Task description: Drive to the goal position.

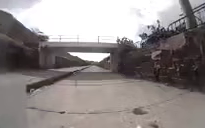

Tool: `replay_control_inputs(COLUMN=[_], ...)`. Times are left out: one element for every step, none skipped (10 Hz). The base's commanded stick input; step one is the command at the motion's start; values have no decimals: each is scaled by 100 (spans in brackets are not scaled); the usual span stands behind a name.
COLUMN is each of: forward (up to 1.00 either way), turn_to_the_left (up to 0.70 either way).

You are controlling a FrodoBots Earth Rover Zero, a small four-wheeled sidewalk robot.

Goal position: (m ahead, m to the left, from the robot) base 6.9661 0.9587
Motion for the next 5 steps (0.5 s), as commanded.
replay_control_inputs(forward=[100,100,100,100,100], turn_to_the_left=[0,0,0,0,0])
